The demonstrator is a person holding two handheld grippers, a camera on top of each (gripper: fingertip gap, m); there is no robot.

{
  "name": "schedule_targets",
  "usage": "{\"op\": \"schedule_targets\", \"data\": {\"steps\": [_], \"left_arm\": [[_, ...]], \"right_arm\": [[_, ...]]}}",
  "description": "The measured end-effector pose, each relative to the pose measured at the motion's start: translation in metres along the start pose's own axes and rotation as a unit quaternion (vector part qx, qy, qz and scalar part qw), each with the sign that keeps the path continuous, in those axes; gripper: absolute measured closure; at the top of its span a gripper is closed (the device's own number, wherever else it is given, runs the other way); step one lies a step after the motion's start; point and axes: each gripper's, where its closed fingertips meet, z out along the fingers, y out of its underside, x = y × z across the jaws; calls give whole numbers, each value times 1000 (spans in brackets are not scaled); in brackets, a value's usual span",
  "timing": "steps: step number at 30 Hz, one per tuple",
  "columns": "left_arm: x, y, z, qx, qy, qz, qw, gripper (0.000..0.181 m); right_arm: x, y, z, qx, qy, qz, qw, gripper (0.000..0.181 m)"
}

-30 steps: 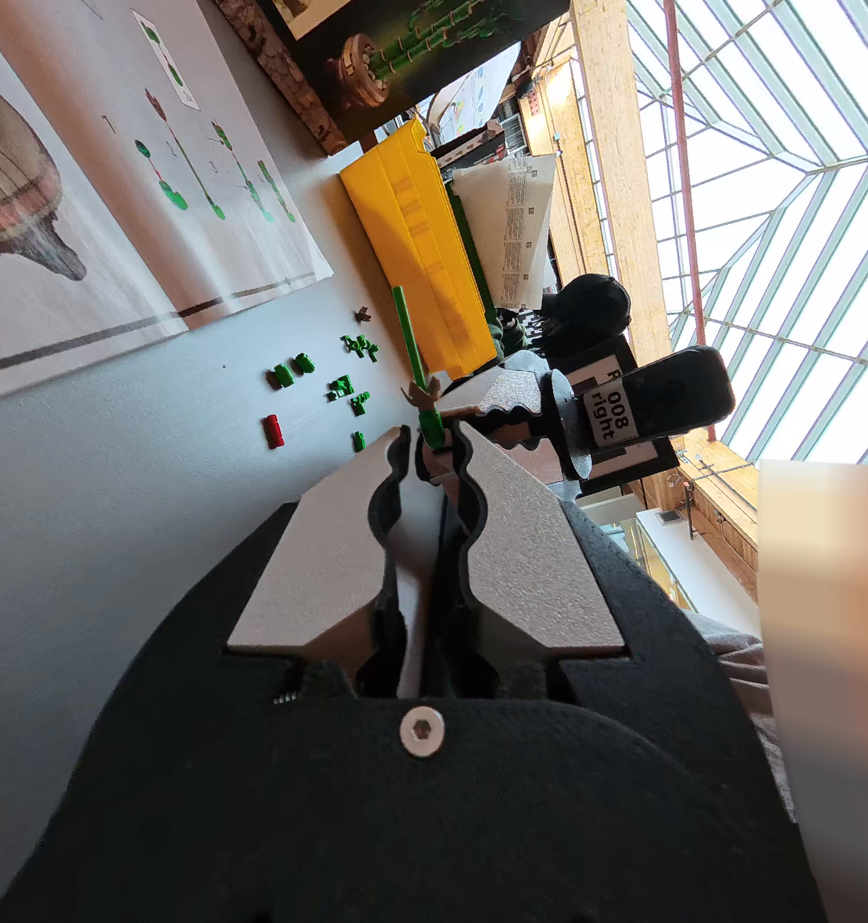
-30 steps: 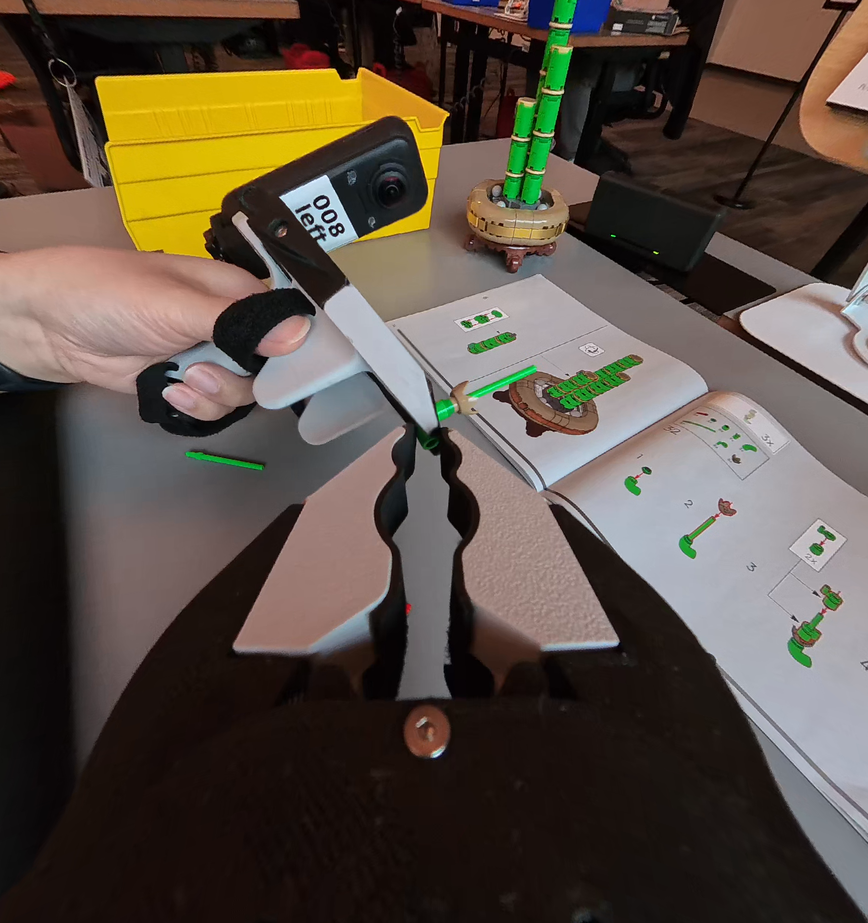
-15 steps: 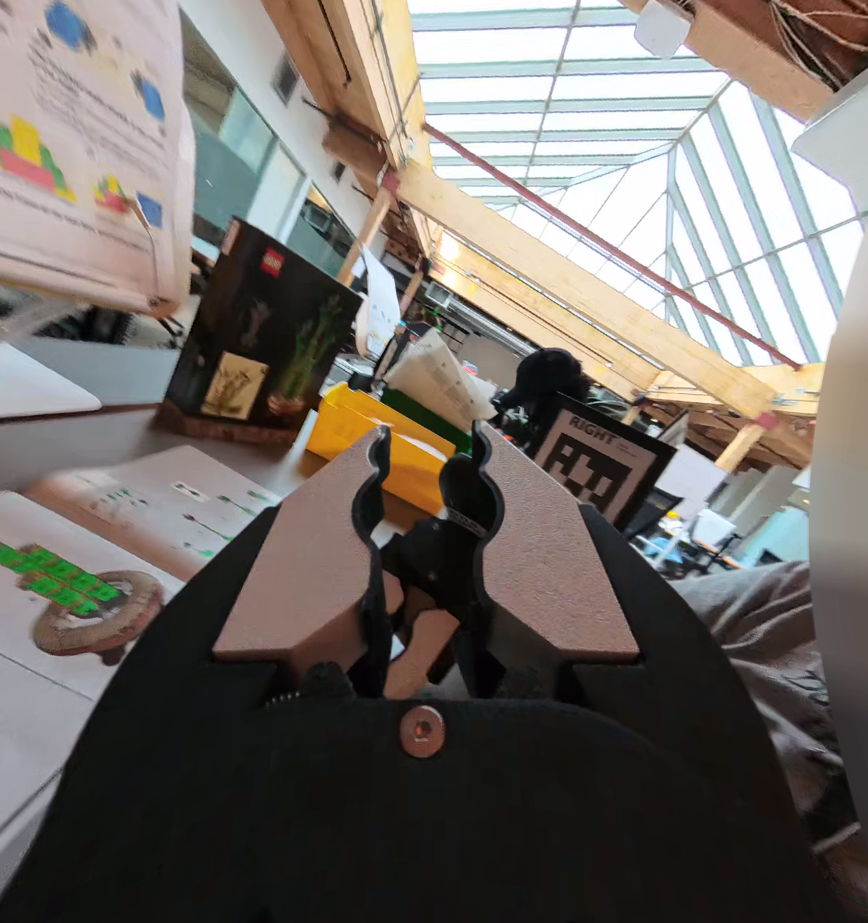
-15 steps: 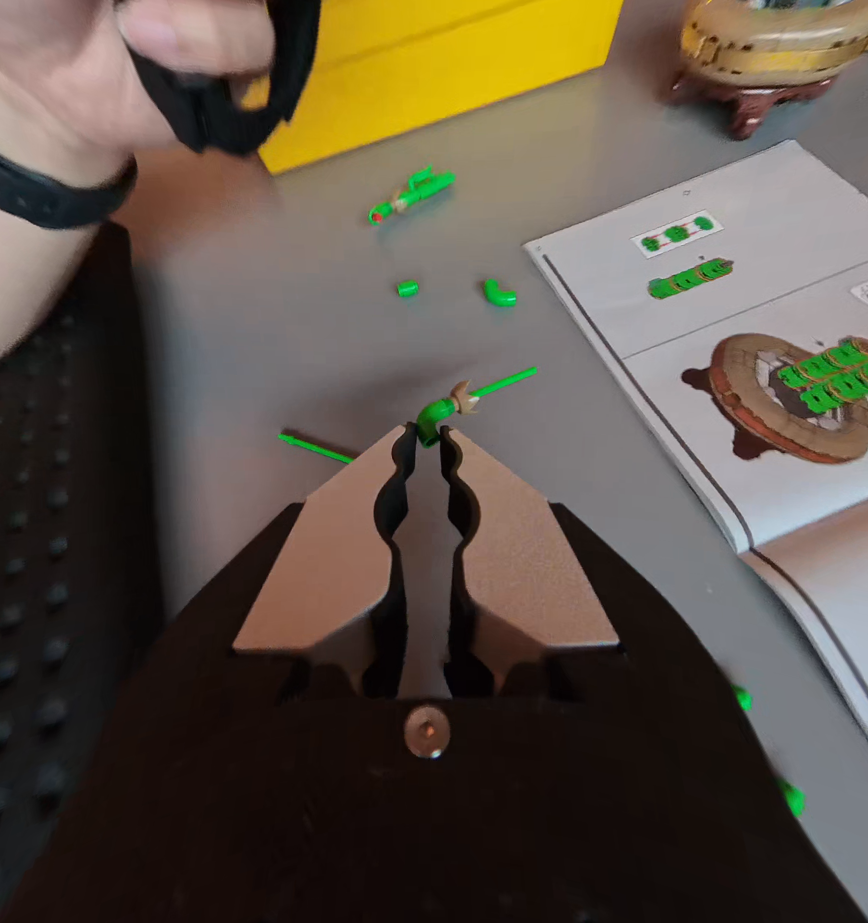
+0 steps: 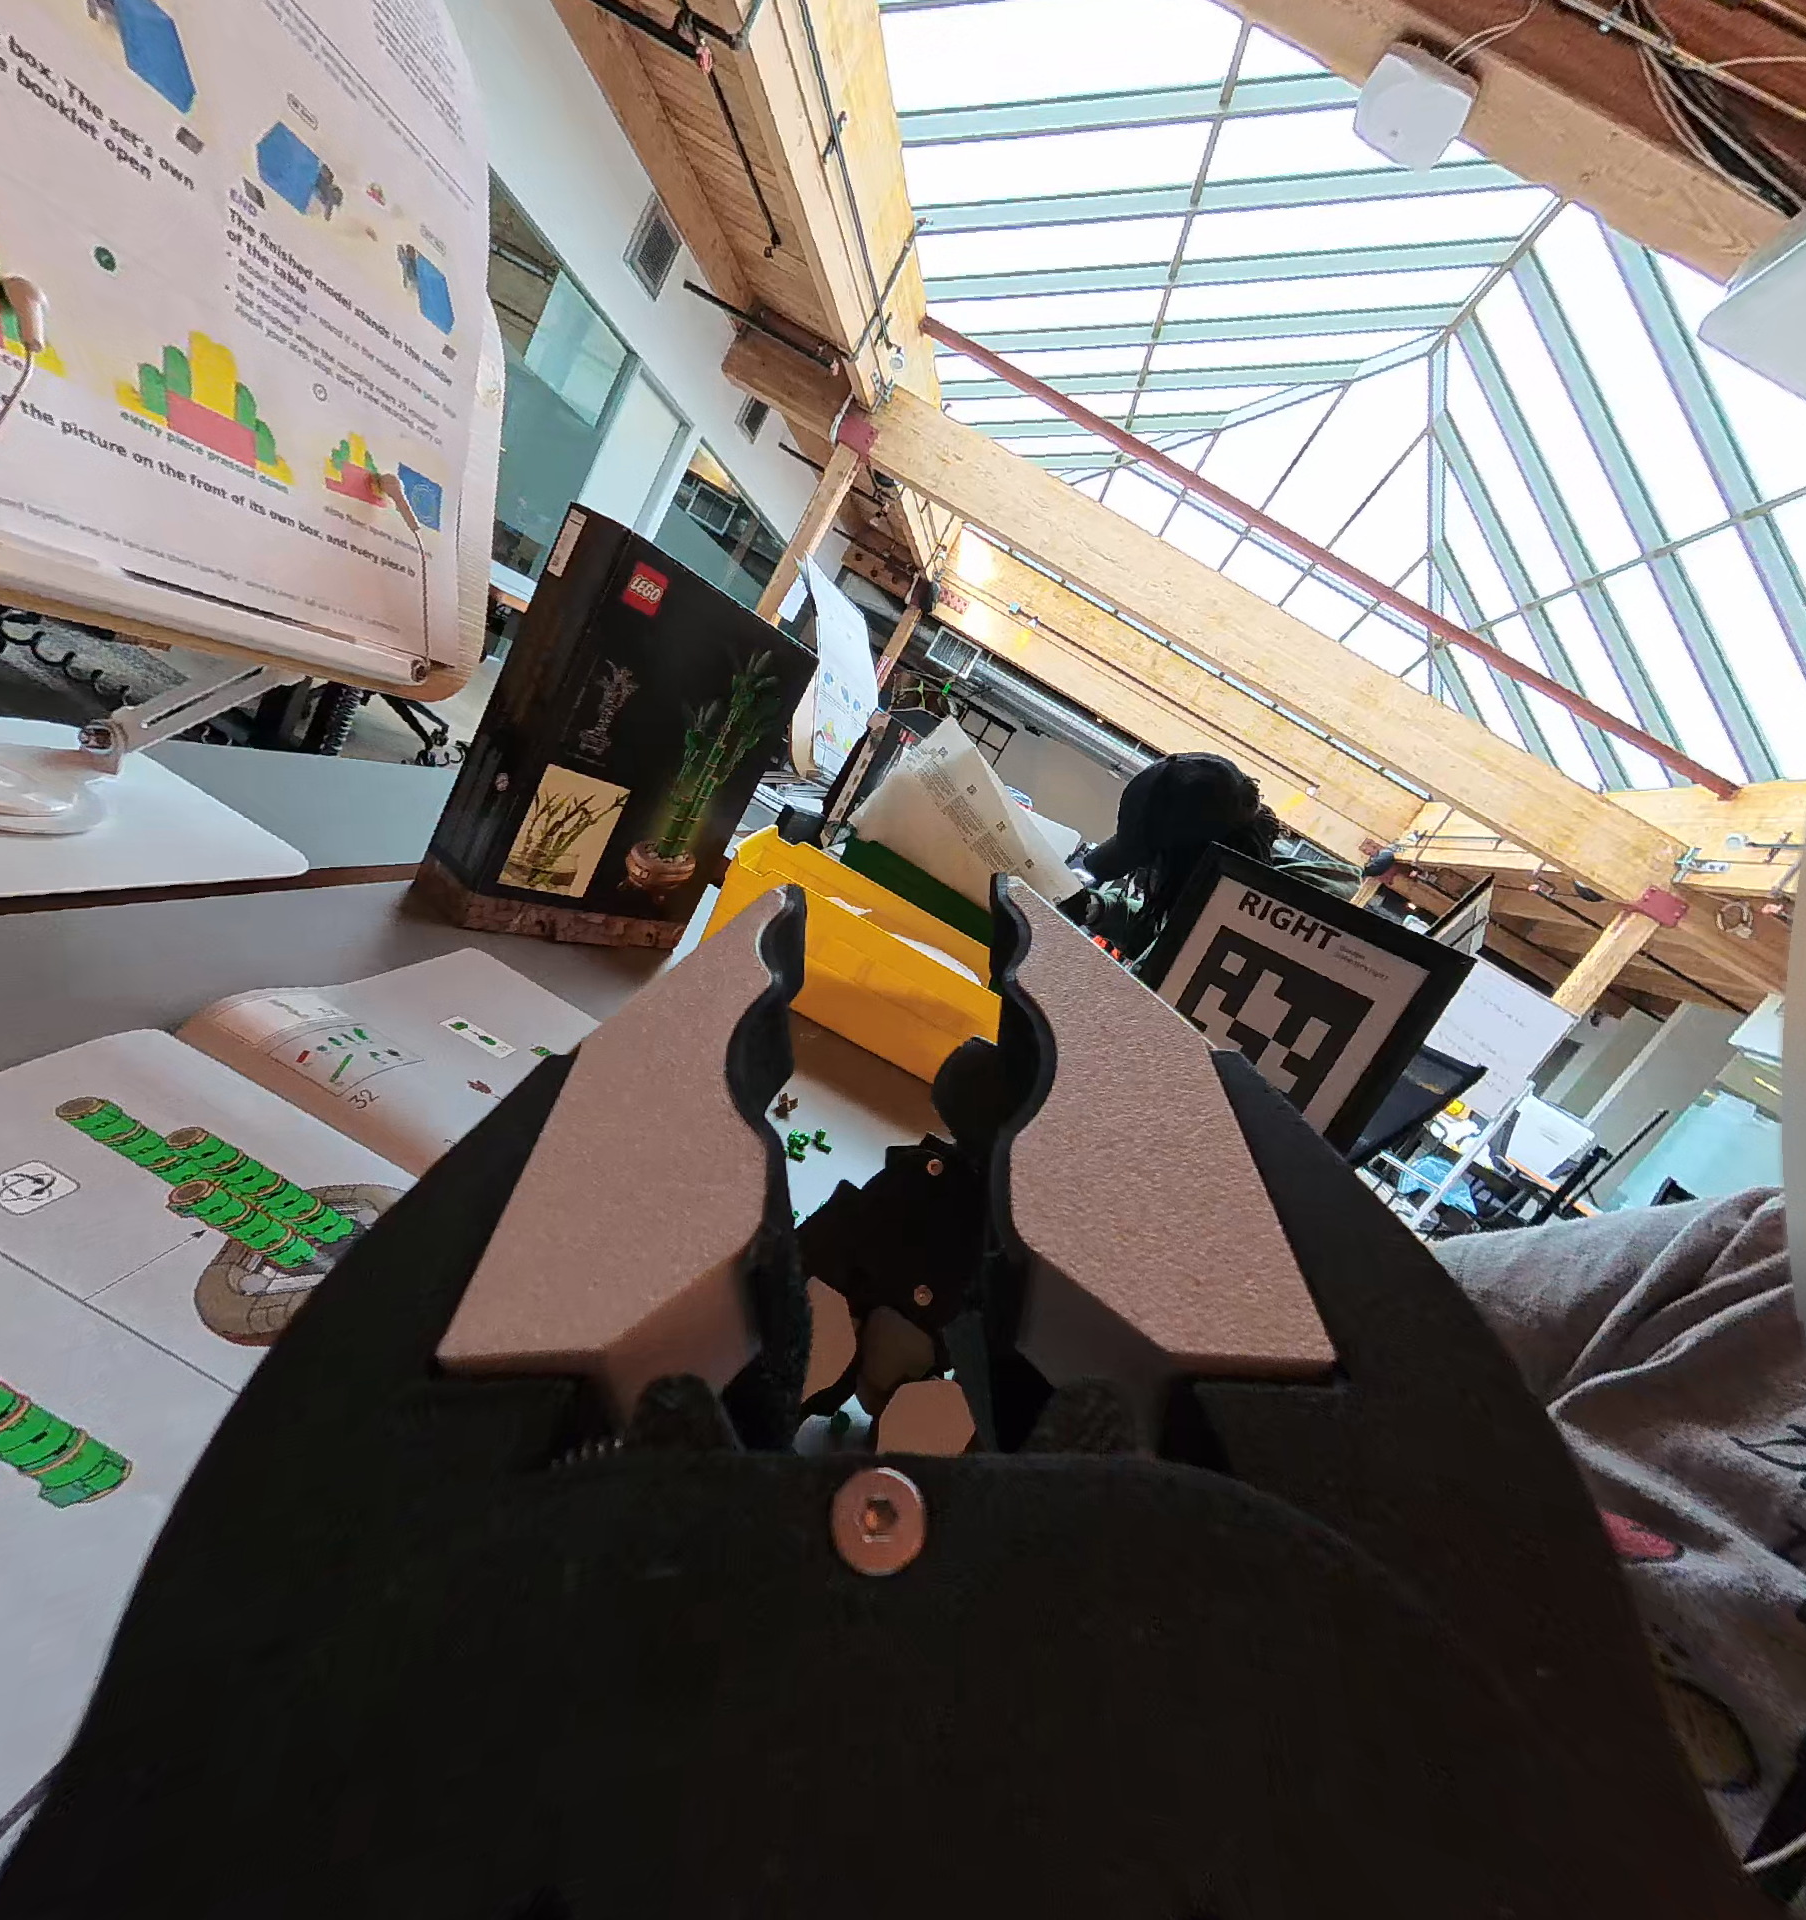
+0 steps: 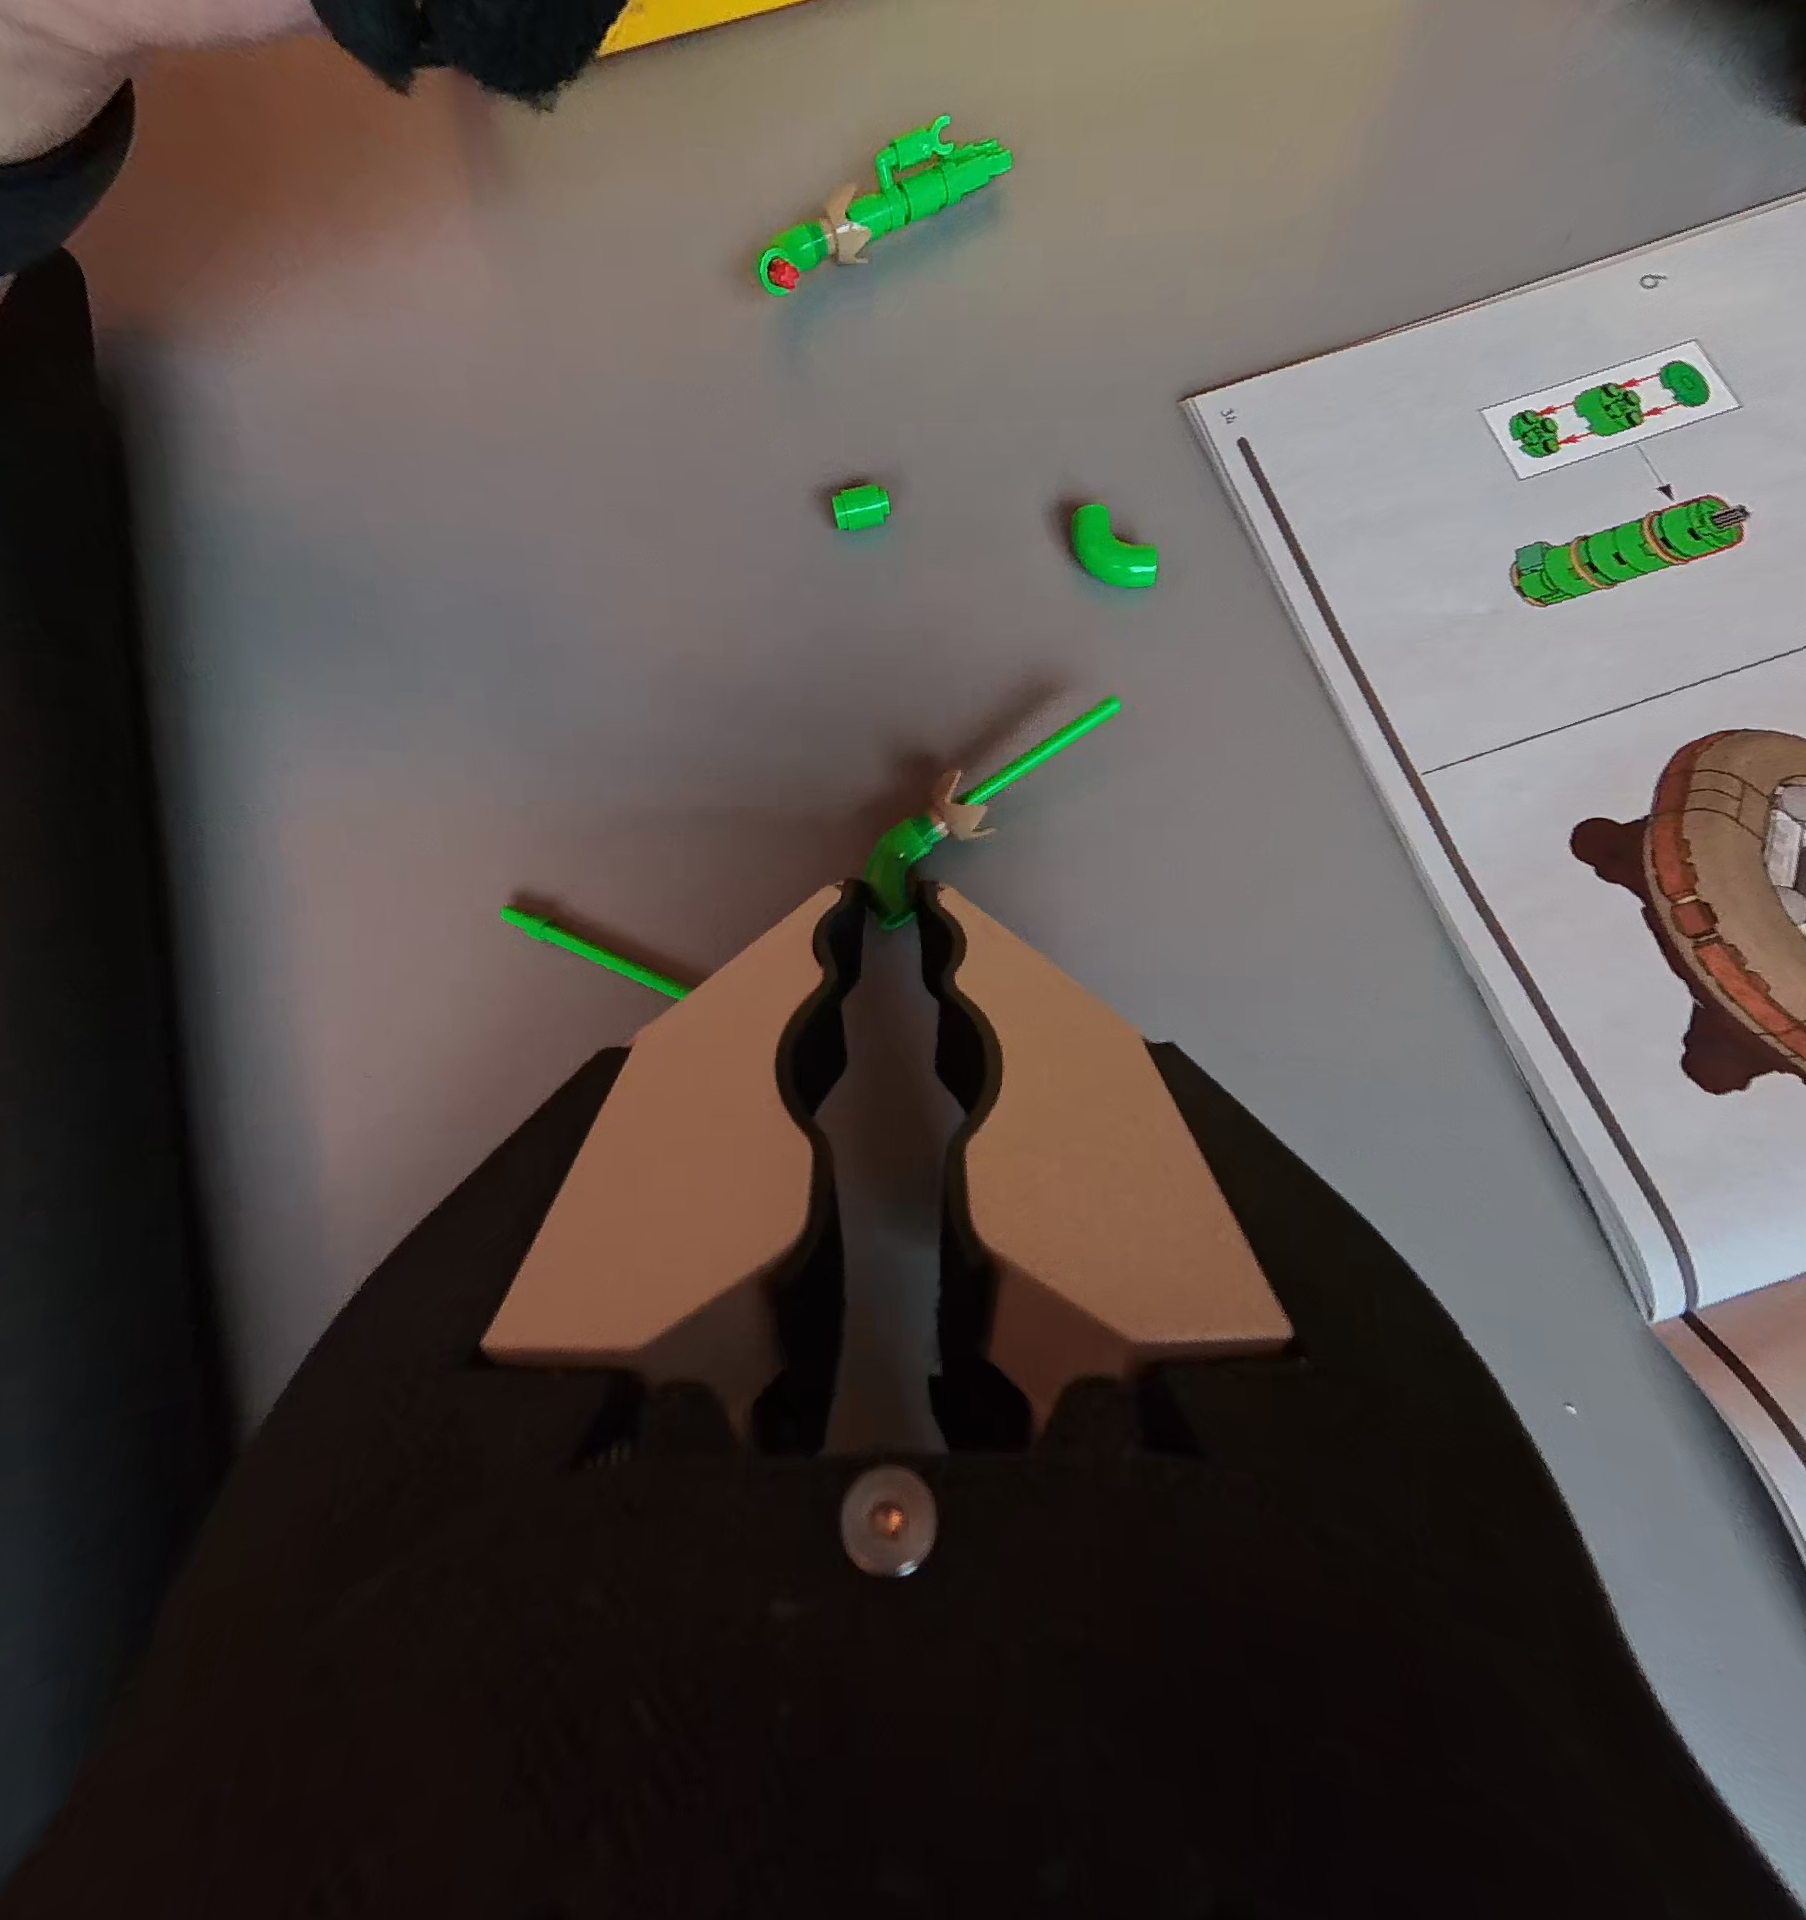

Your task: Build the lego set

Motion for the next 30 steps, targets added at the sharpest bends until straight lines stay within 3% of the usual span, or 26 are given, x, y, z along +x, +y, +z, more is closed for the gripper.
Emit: {"op": "schedule_targets", "data": {"steps": [8, 11, 14, 18, 21, 25, 30], "left_arm": [[-3, 4, 1, -1, 6, -20, 1000, 148], [-5, 4, 1, -1, 5, -24, 1000, 149], [-6, 4, 1, -1, 4, -26, 1000, 149], [-9, 6, 1, -8, -6, -22, 1000, 149], [-14, 7, -1, -16, -22, -17, 999, 149], [-22, 3, -7, -14, -48, 4, 999, 149], [-35, 6, -11, -26, -76, 22, 996, 150]], "right_arm": [[2, 2, -11, -11, 11, -9, 1000, 159], [17, -2, -47, 8, 40, -13, 999, 159], [46, 7, -101, 42, 97, -20, 994, 160], [91, 43, -167, 90, 190, -53, 976, 158], [105, 64, -187, 118, 199, -16, 973, 157], [82, 49, -168, 140, 145, -29, 979, 156], [10, 14, -90, 98, 33, -116, 988, 157]]}}
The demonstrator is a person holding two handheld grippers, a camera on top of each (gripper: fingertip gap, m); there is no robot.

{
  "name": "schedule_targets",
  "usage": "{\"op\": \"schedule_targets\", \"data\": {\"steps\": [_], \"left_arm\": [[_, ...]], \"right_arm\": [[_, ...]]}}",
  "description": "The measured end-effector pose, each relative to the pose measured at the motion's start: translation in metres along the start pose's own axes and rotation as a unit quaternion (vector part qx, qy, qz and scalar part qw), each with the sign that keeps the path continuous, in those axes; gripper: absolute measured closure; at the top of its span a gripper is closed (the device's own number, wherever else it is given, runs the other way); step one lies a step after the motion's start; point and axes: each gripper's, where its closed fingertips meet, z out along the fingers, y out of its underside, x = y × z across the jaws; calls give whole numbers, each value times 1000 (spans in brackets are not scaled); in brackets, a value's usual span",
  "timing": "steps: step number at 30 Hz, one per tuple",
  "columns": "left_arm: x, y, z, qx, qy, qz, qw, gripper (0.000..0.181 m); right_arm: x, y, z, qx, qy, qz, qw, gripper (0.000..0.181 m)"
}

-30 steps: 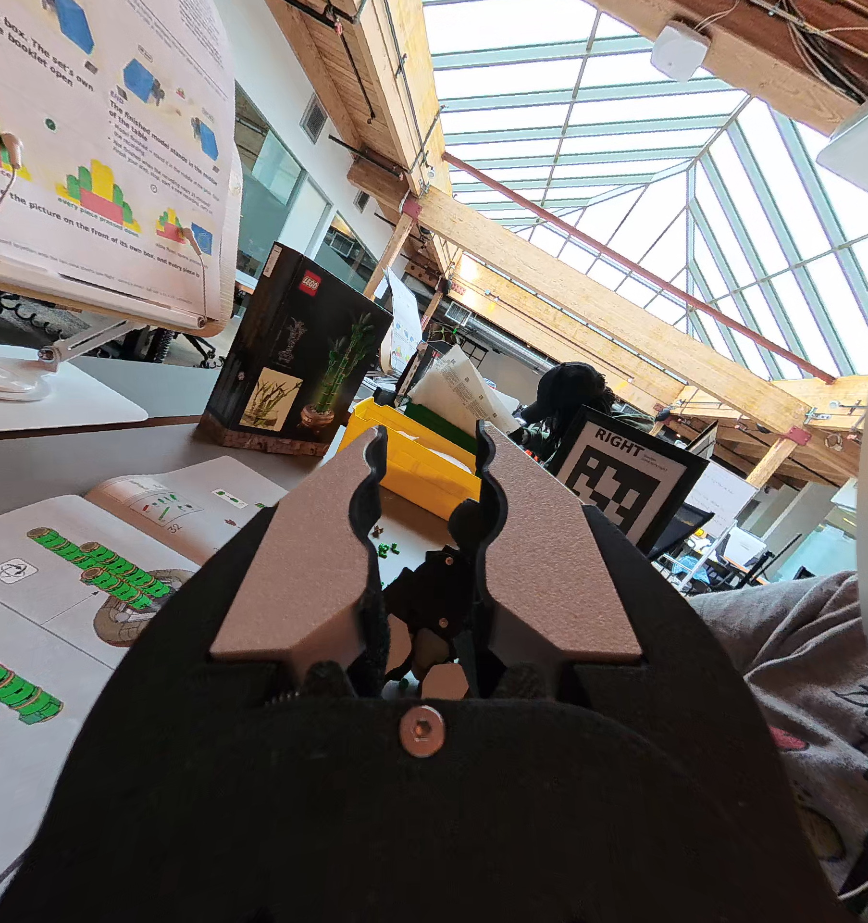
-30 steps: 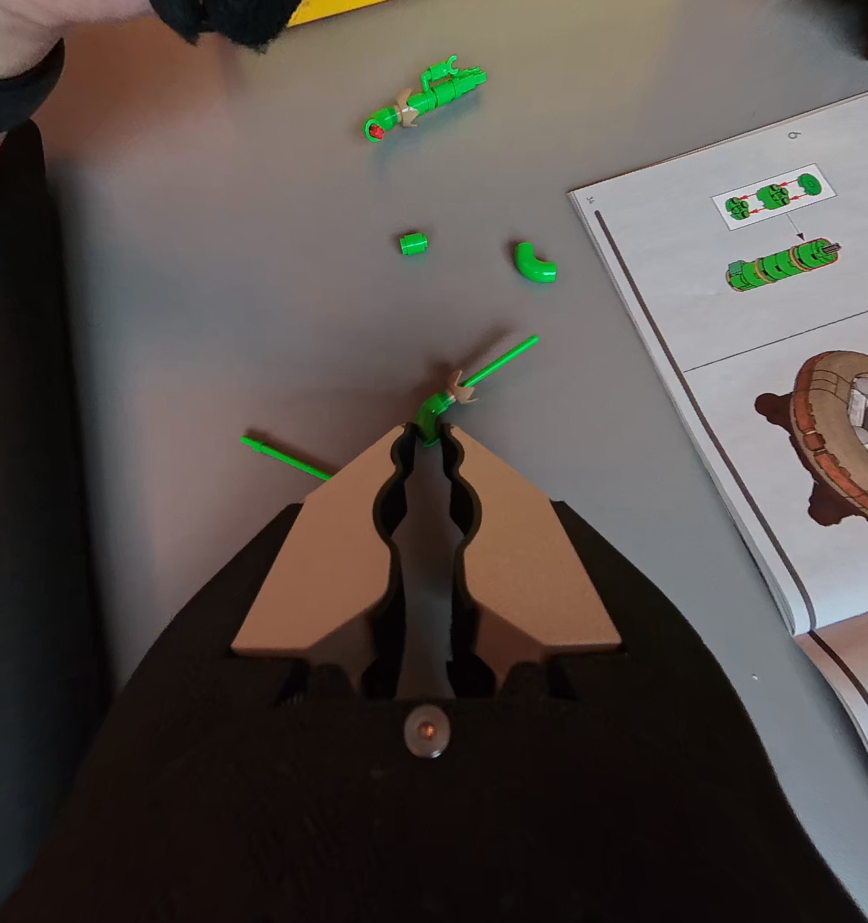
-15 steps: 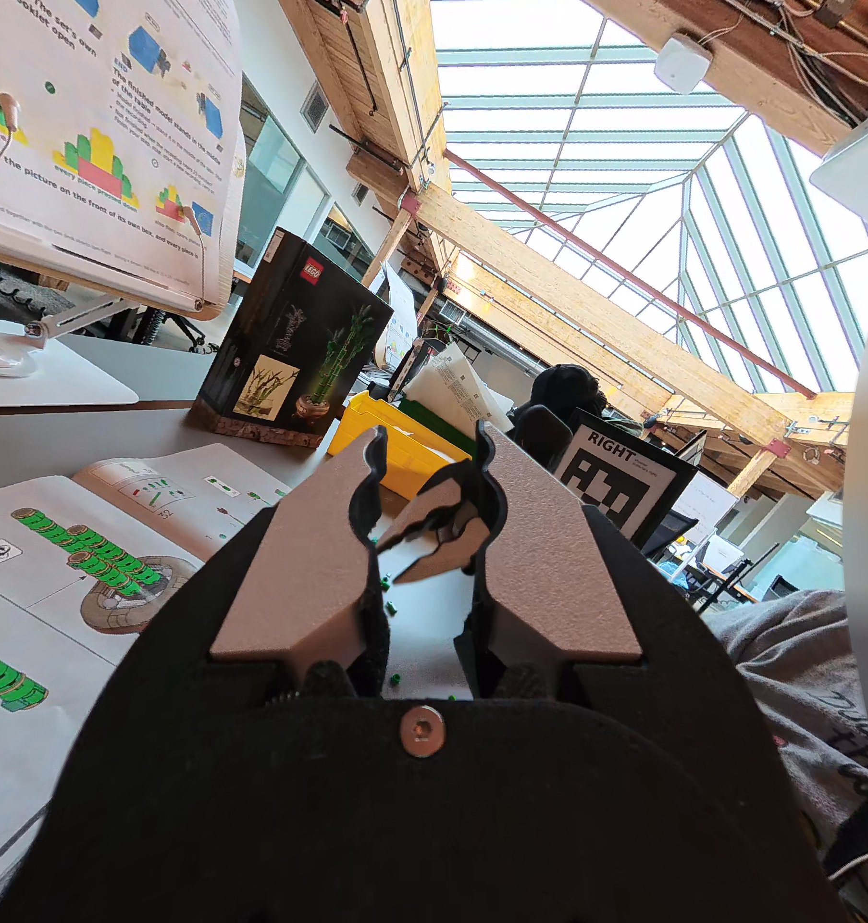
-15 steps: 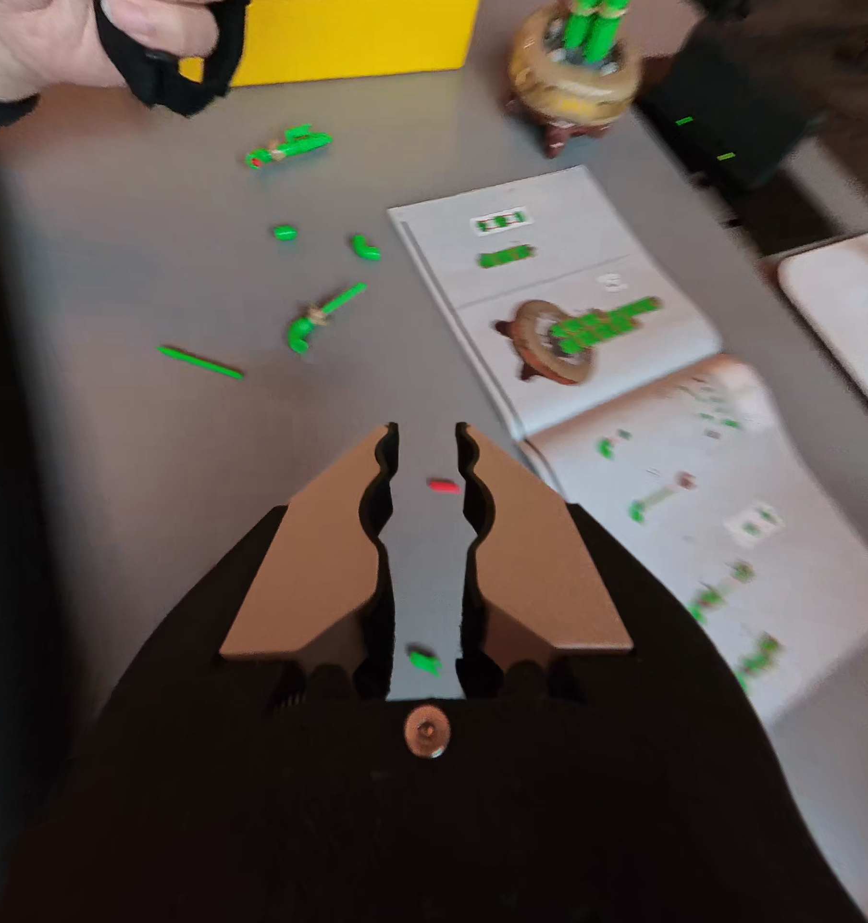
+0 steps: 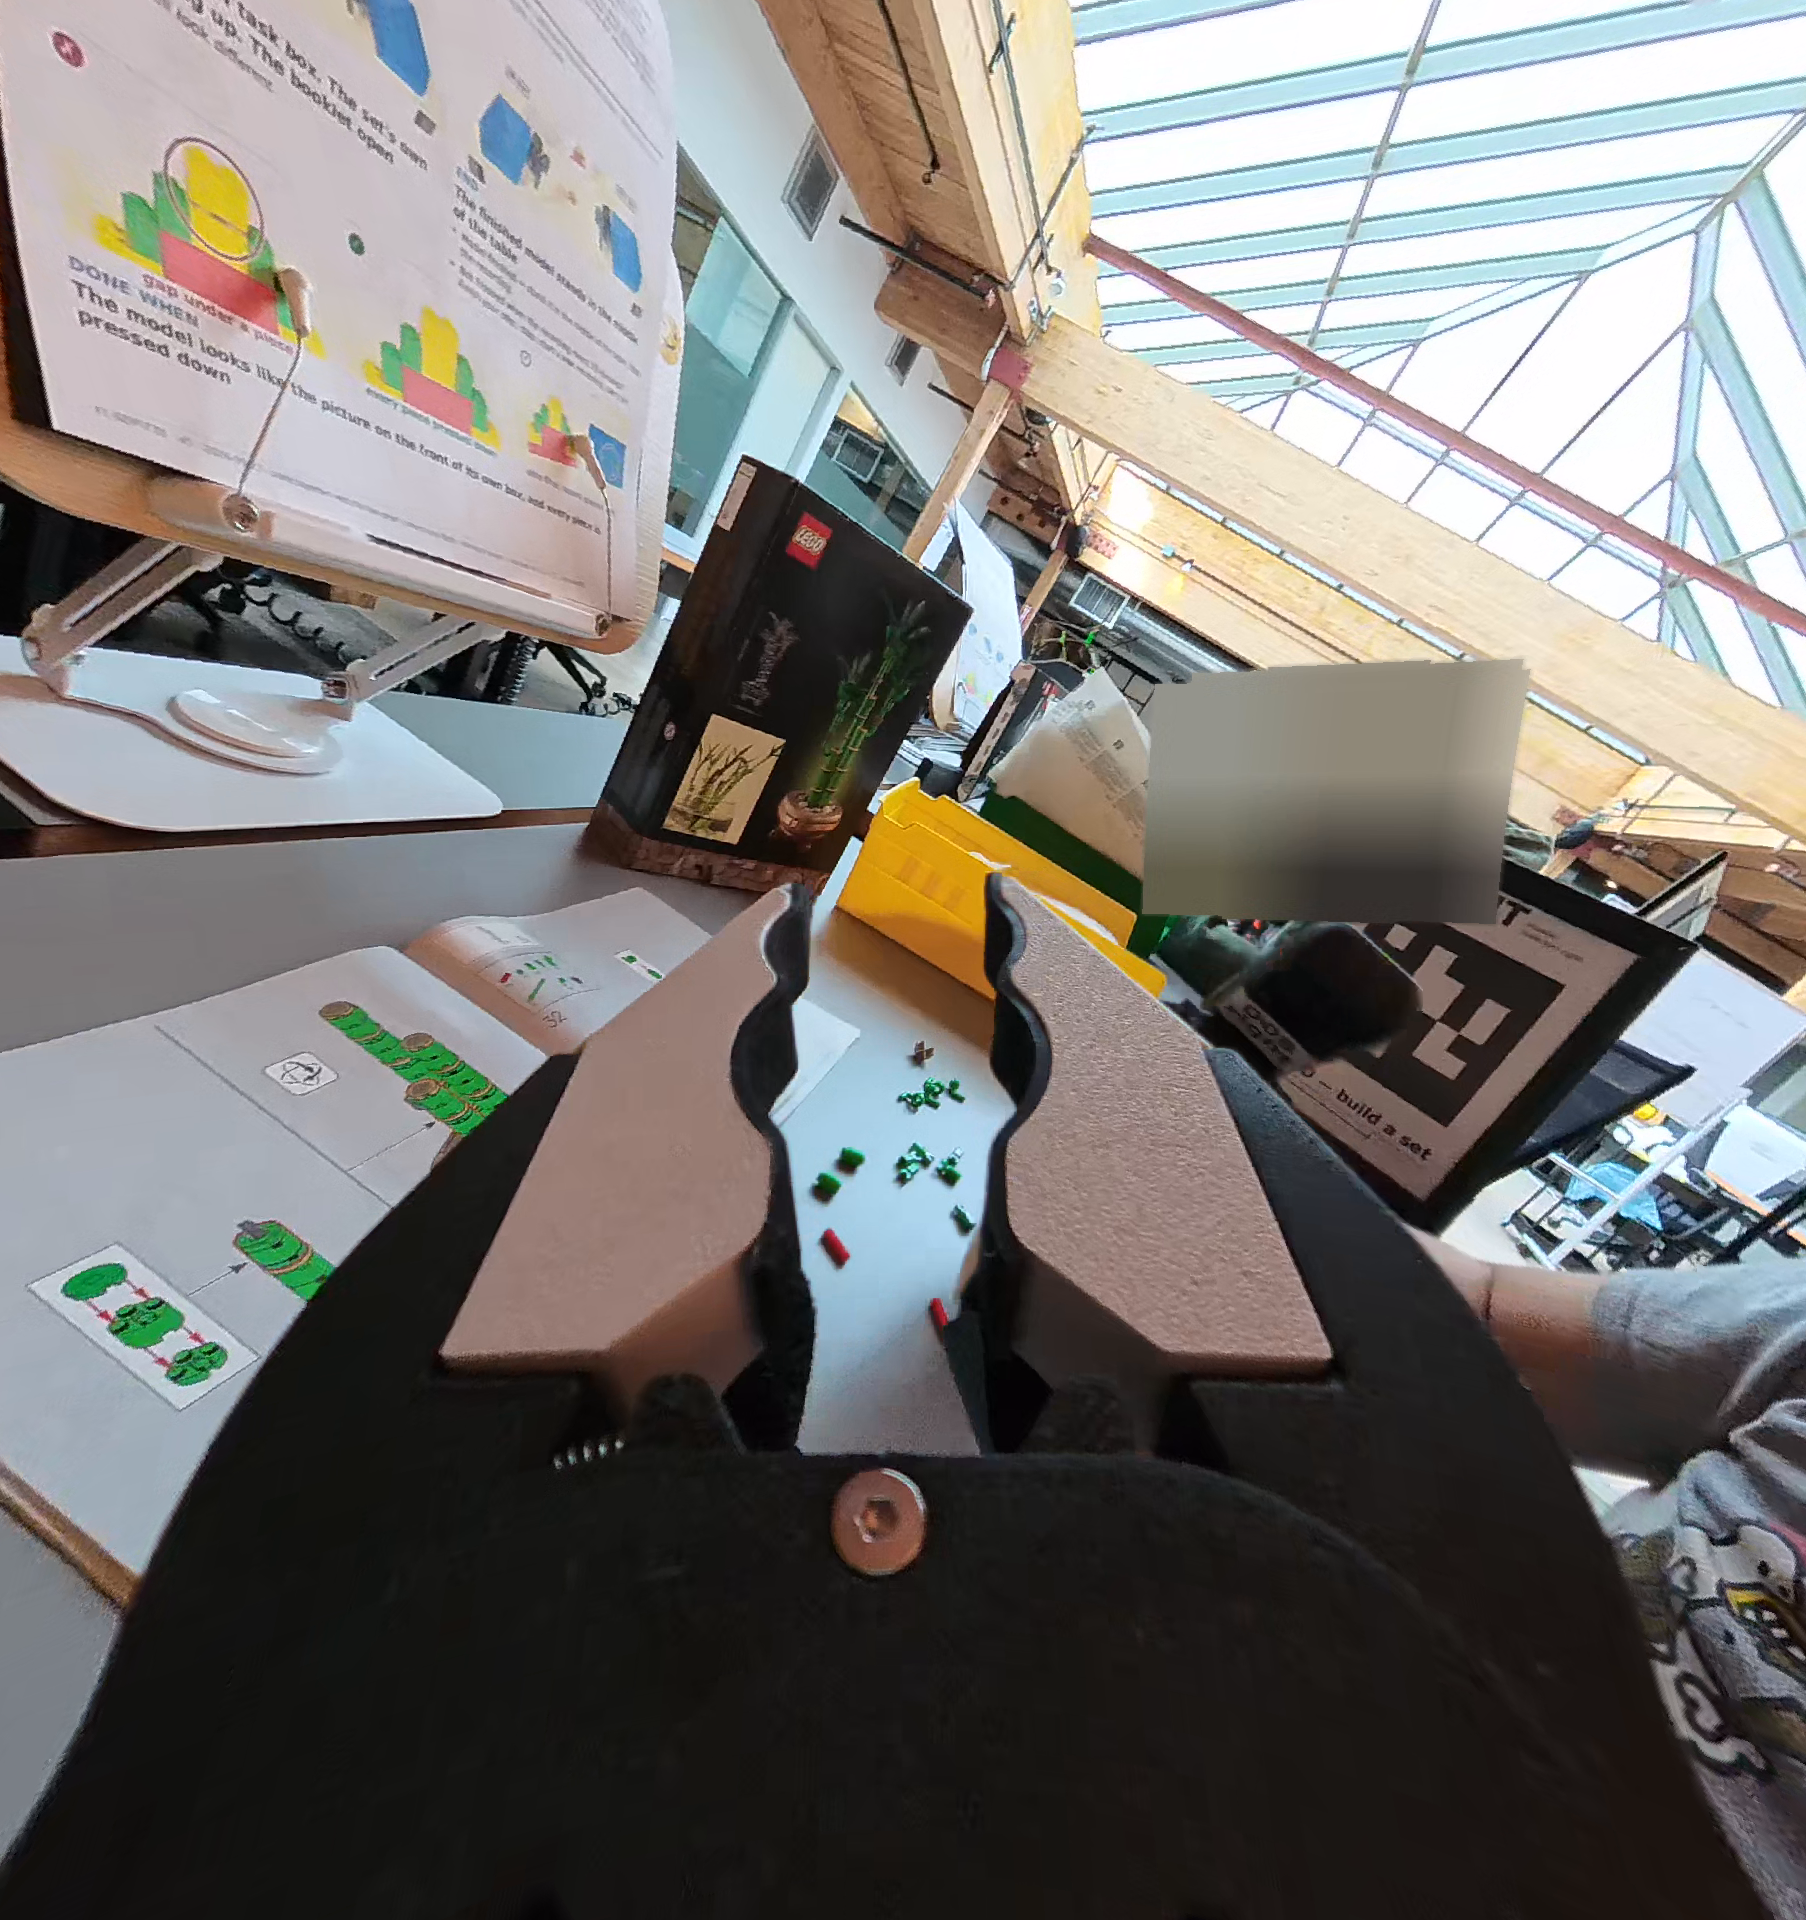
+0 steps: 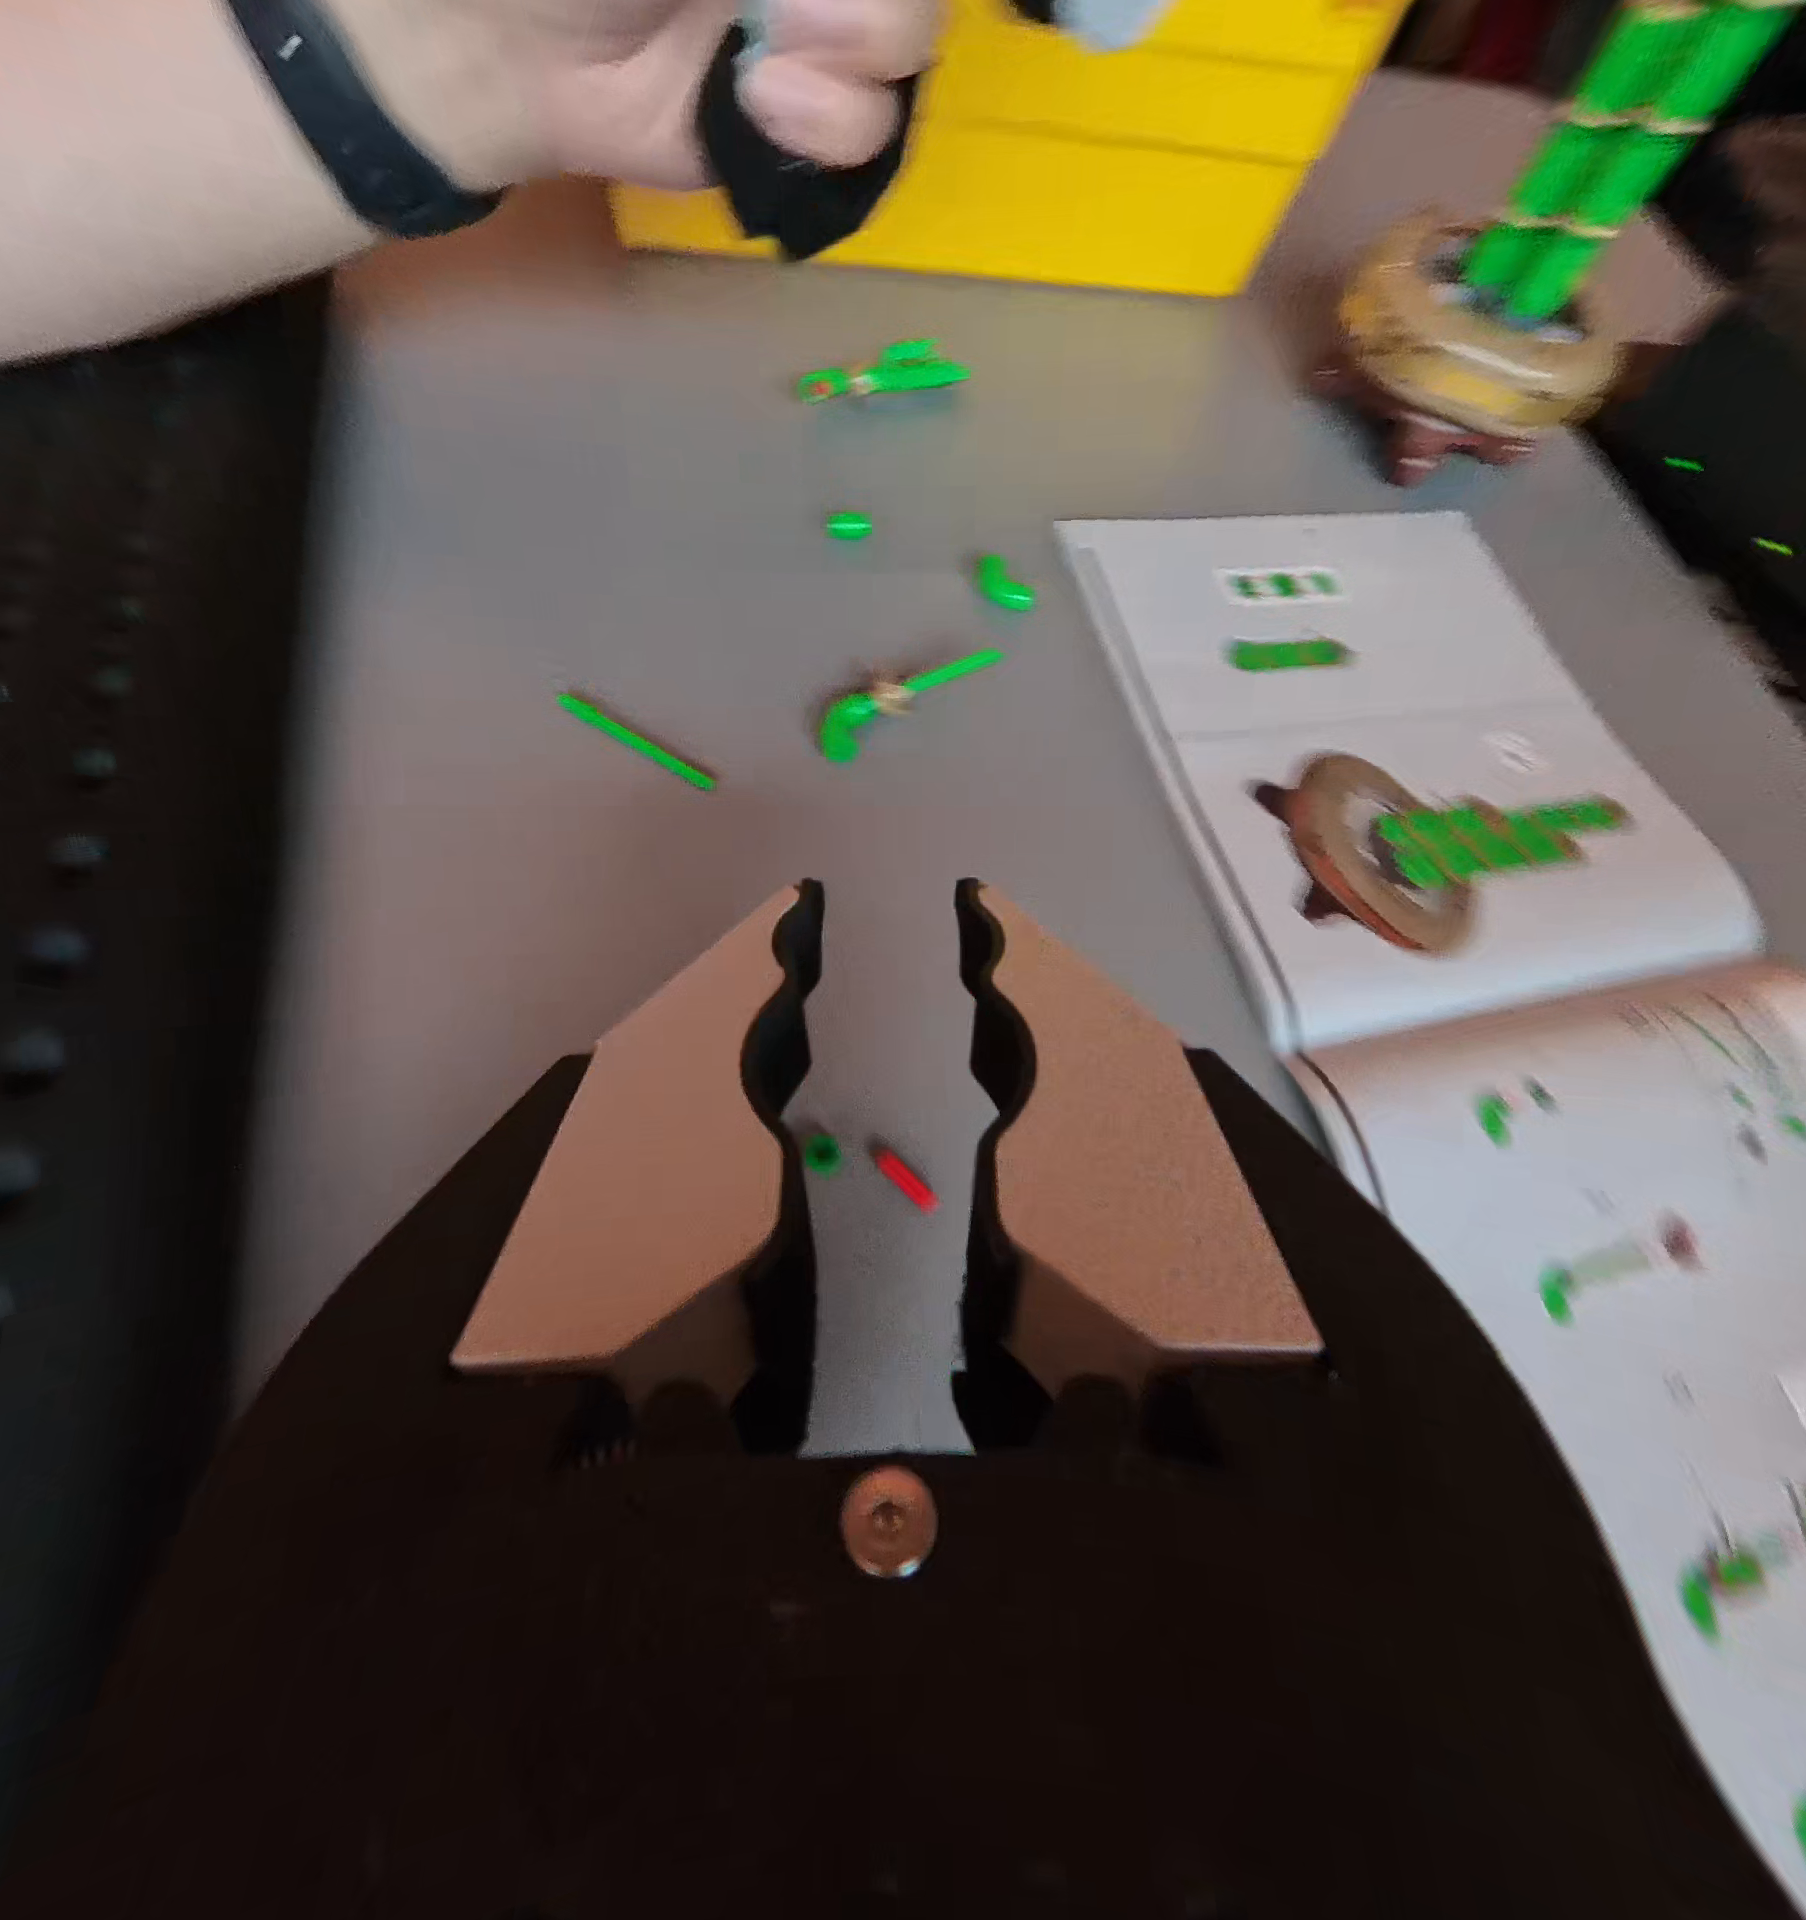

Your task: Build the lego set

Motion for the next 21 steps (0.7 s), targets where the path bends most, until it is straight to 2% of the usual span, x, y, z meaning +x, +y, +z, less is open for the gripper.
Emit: {"op": "schedule_targets", "data": {"steps": [2, 5, 9, 11, 14, 18, 21], "left_arm": [[-2, 2, 1, -4, 0, -2, 1000, 150], [-4, 5, 3, -11, 2, -3, 1000, 151], [-2, 3, 5, -4, 3, 5, 1000, 148], [-5, -3, 0, 11, -9, 10, 1000, 148], [-12, -17, -12, 48, -33, 13, 998, 148], [-26, -40, -37, 116, -92, 17, 989, 149], [-24, -51, -47, 145, -111, 34, 982, 149]], "right_arm": [[-14, -6, 26, -54, -21, -64, 996, 162], [4, -28, 42, -80, 24, -153, 985, 164], [15, -49, 59, -49, -26, -121, 991, 163], [13, -52, 71, -37, -61, -107, 992, 162], [13, -56, 88, -32, -73, -119, 990, 160], [23, -41, 111, -67, -111, -70, 989, 160], [34, -32, 129, -91, -121, -55, 987, 157]]}}
